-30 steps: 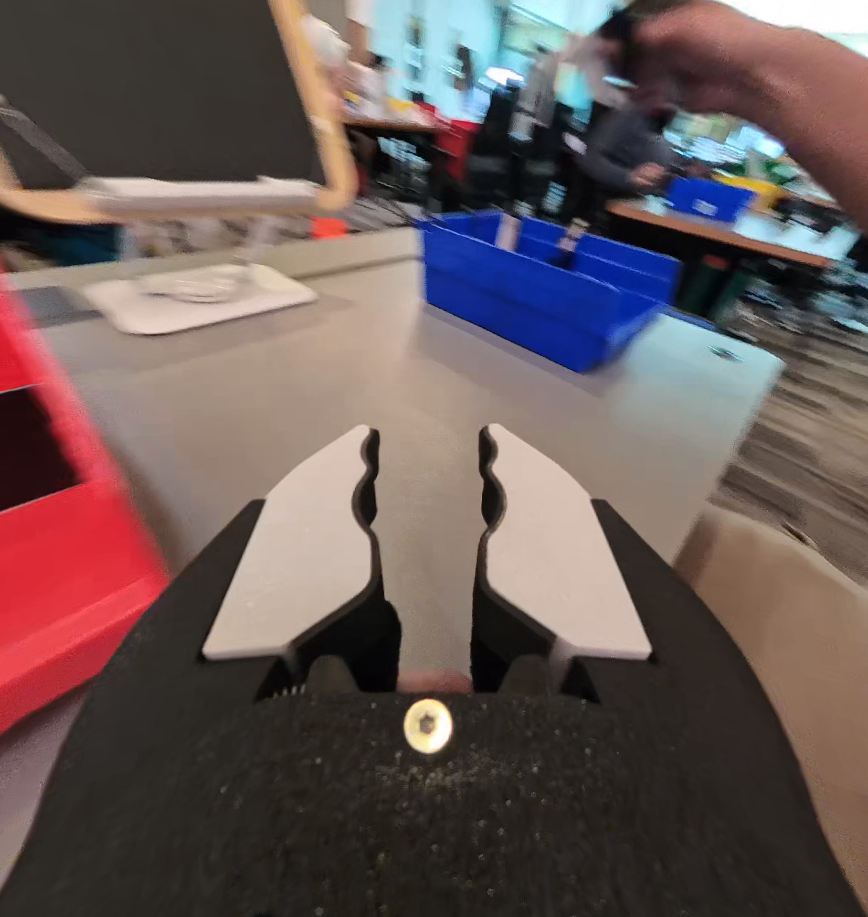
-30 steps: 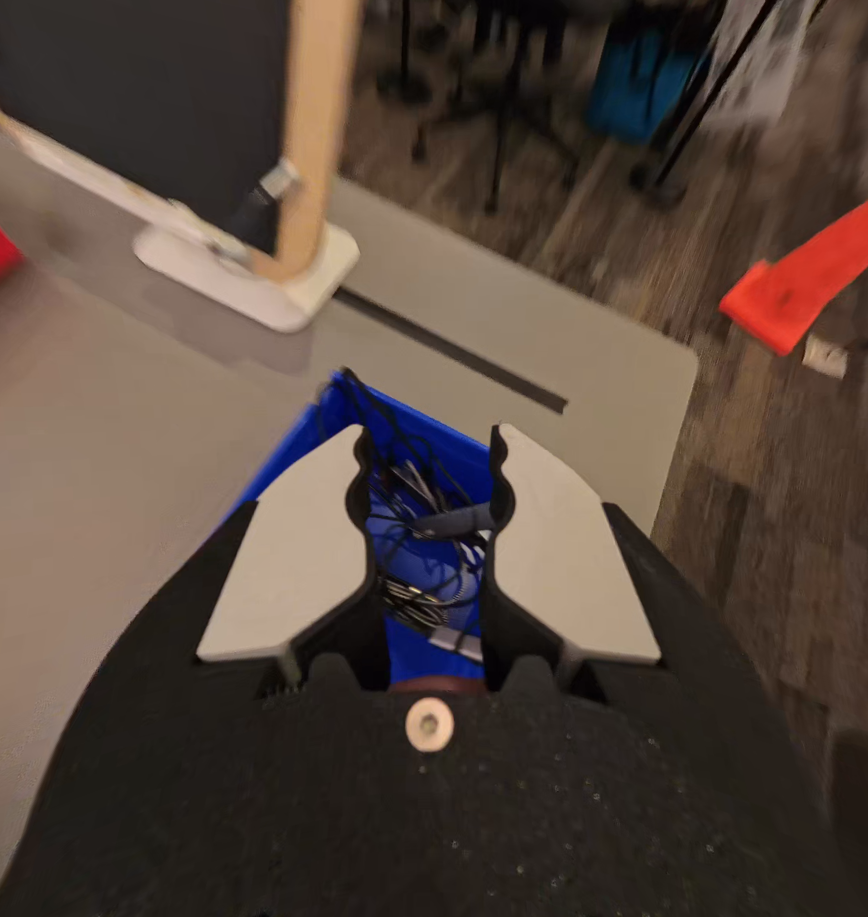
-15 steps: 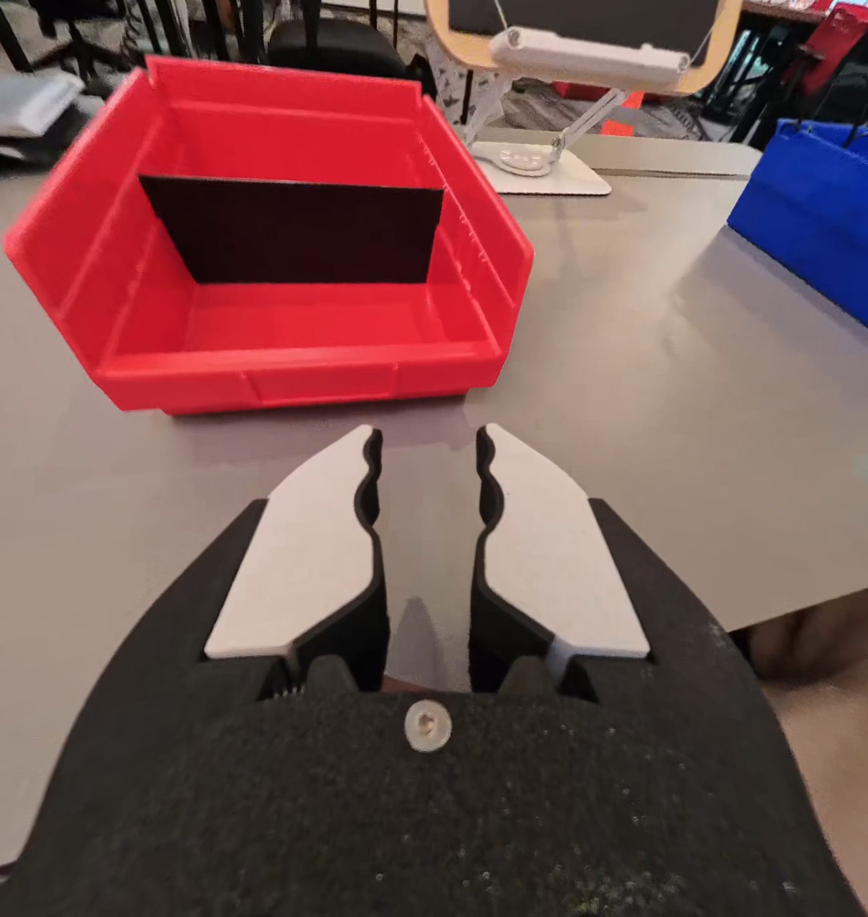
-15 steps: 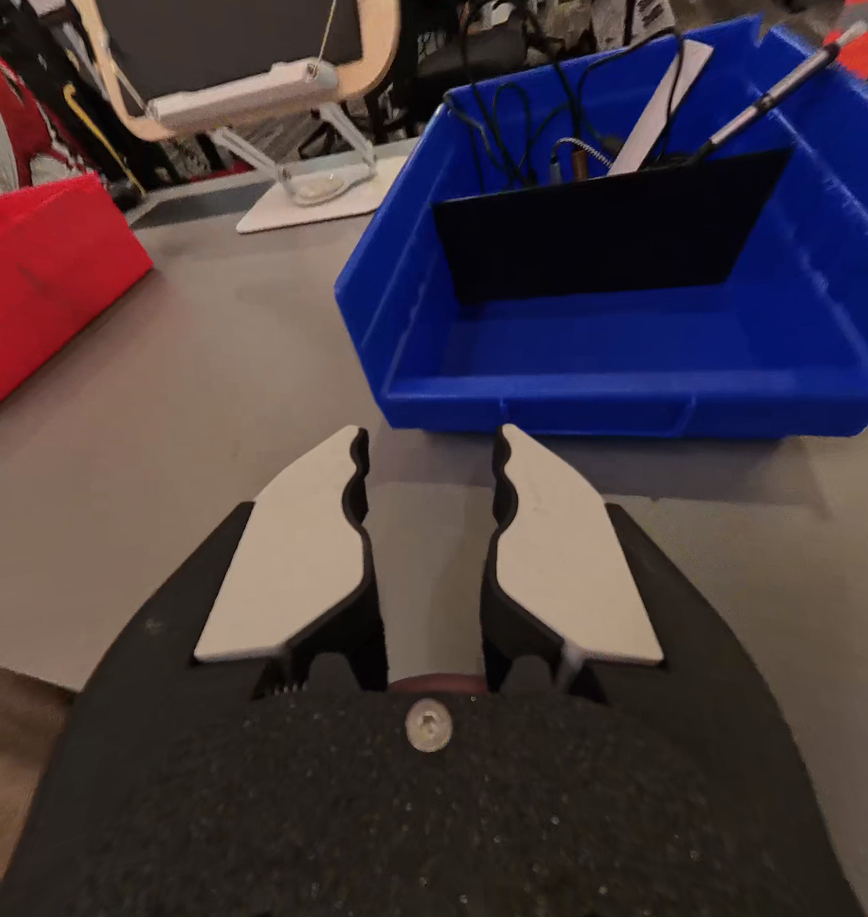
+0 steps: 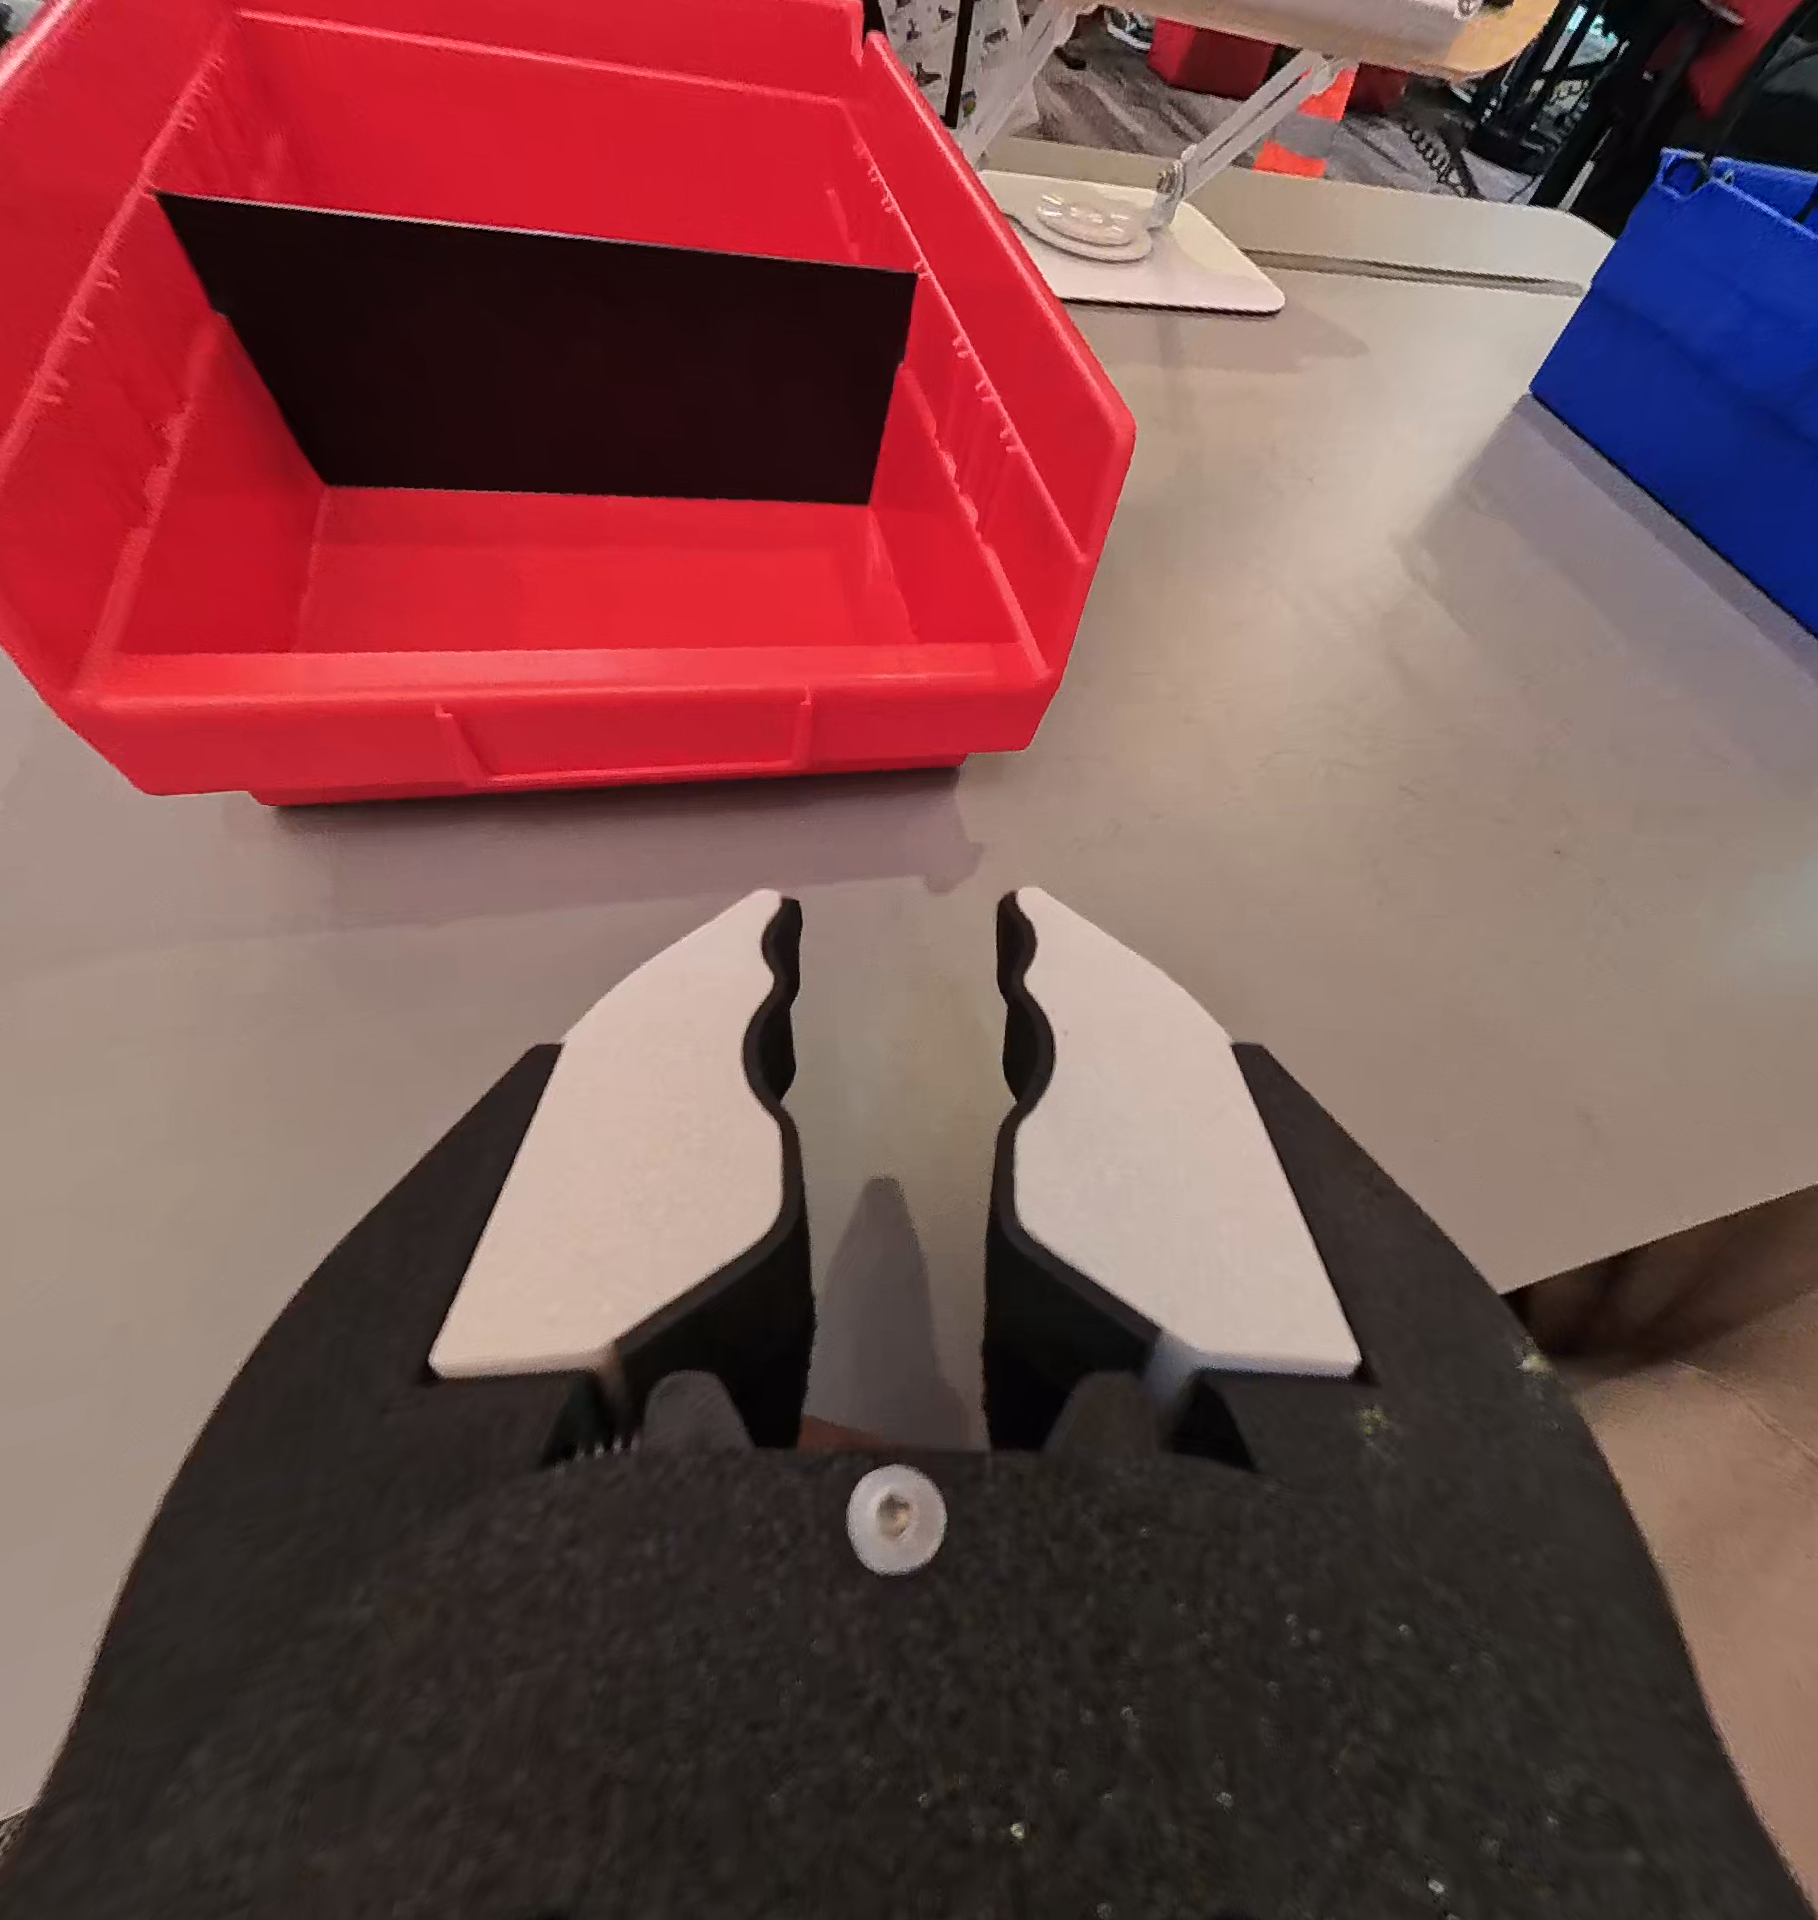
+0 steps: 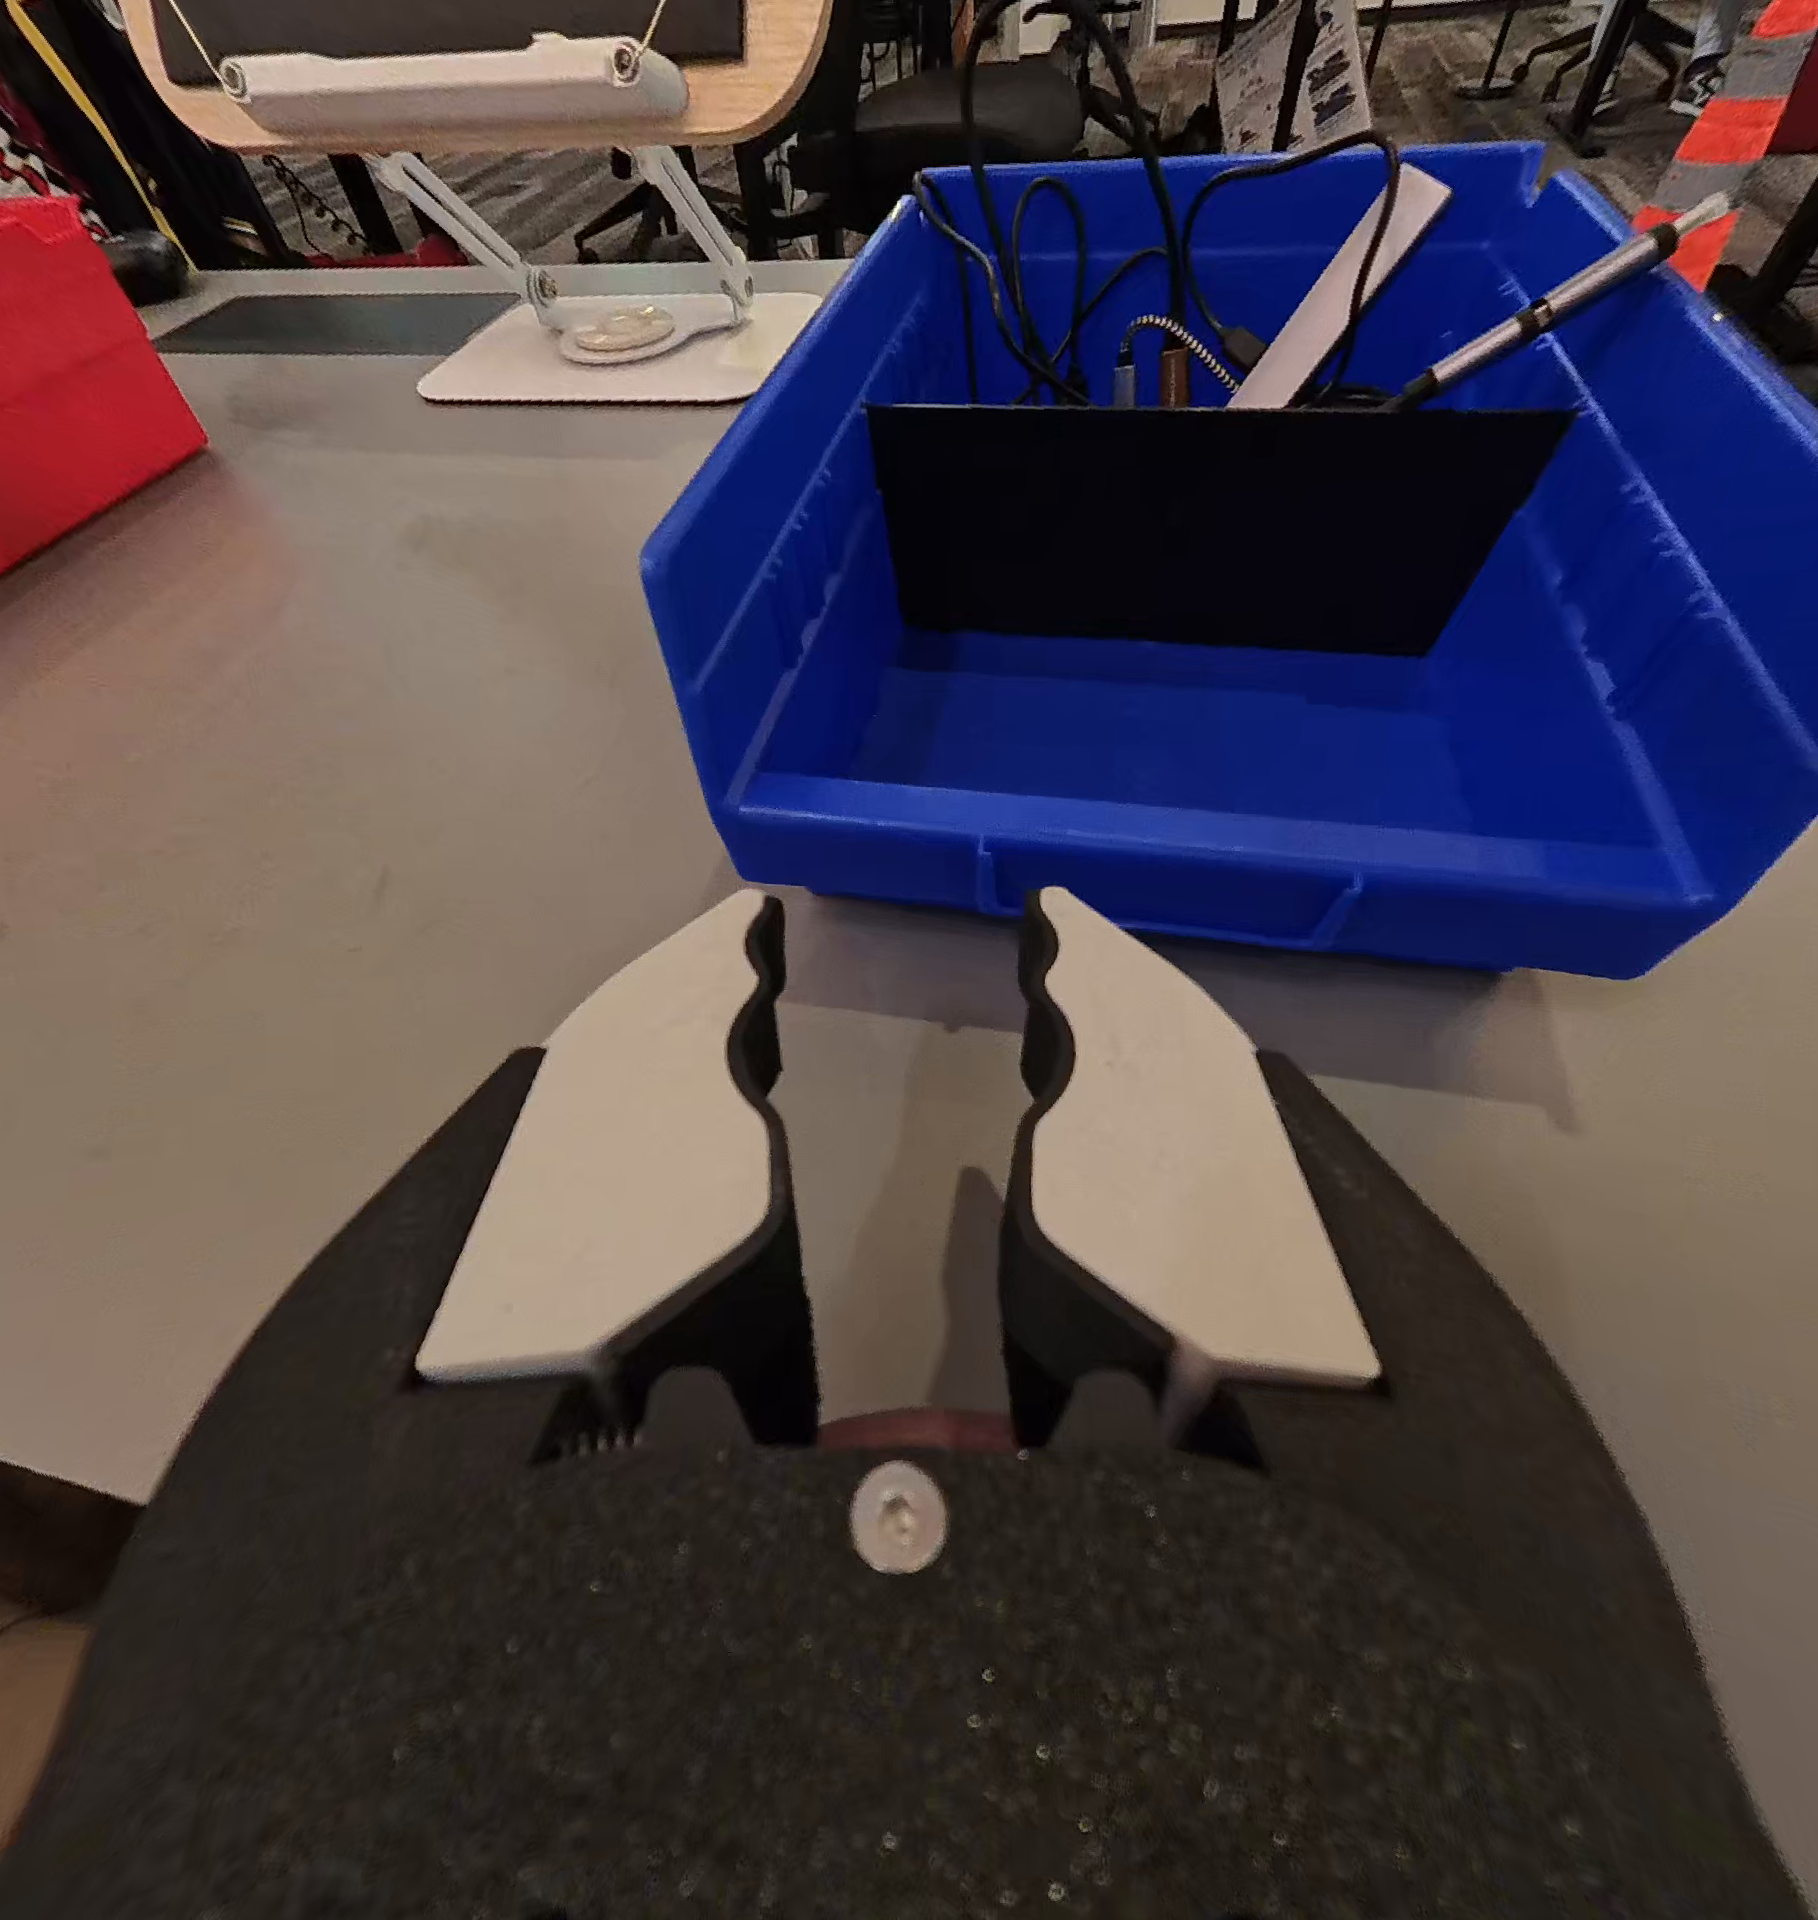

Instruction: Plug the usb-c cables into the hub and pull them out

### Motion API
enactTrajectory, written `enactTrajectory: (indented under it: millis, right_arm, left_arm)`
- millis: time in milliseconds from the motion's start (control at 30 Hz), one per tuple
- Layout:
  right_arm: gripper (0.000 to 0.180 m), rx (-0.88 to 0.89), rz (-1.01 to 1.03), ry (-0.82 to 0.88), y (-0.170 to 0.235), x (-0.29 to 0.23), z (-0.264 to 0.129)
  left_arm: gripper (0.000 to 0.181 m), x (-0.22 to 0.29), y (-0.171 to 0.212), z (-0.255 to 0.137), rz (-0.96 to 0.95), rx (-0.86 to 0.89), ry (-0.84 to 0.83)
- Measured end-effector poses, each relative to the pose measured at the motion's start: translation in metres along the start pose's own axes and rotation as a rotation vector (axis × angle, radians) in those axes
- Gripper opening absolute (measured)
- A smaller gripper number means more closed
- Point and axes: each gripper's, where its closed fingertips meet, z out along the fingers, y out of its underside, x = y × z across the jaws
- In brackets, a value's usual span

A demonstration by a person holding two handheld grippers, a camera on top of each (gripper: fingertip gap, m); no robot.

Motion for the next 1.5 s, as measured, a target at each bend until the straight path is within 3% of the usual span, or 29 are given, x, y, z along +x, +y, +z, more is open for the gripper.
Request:
enactTrajectory:
  millis: [167,333,400,567,733,833,900,967,1067,1133,1267,1333,1433,1500]
  right_arm:
    - [0.045,0.011,-0.025,-0.035,-0.002,-0.008,0.0]
    - [0.067,0.012,-0.1,-0.22,-0.005,-0.071,0.021]
    - [0.084,-0.039,-0.082,-0.152,-0.008,-0.076,0.044]
    - [0.086,-0.11,-0.093,-0.021,-0.023,-0.079,0.083]
    - [0.089,-0.125,-0.052,-0.23,-0.024,-0.125,0.076]
    - [0.059,-0.05,-0.087,-0.287,-0.033,-0.14,0.056]
    - [0.061,0.022,-0.078,-0.191,-0.045,-0.124,0.04]
    - [0.061,0.097,-0.062,-0.019,-0.056,-0.089,0.022]
    - [0.051,0.165,-0.078,0.37,-0.06,-0.015,-0.011]
    - [0.047,0.131,-0.073,0.482,-0.05,0.012,-0.018]
    - [0.048,-0.055,0.087,0.445,-0.007,0.026,0.001]
    - [0.034,-0.09,0.142,0.388,0.006,0.023,0.011]
    - [0.025,-0.086,0.169,0.373,0.005,0.024,0.013]
    - [0.004,-0.1,0.156,0.412,0.005,0.026,0.009]
  left_arm:
    - [0.037,0.002,0.003,0.003,0.003,-0.016,0.01]
    - [0.04,0.003,0.005,0.007,-0.007,-0.021,0.015]
    - [0.044,0.006,0.004,0.008,-0.002,-0.022,0.012]
    - [0.046,0.021,0.002,0.012,0.062,-0.006,0.051]
    - [0.05,0.053,-0.002,0.022,0.099,0.015,0.158]
    - [0.057,0.099,-0.01,0.037,0.074,0.028,0.304]
    - [0.059,0.143,-0.012,0.05,0.088,0.029,0.404]
    - [0.059,0.195,-0.014,0.064,0.104,0.028,0.506]
    - [0.061,0.262,-0.024,0.092,0.176,0.021,0.555]
    - [0.062,0.298,-0.034,0.114,0.245,0.039,0.544]
    - [0.05,0.338,-0.04,0.162,0.294,0.002,0.463]
    - [0.037,0.354,-0.033,0.18,0.269,-0.061,0.491]
    - [0.013,0.346,-0.028,0.199,0.252,-0.108,0.381]
    - [0.009,0.339,-0.032,0.202,0.25,-0.102,0.314]
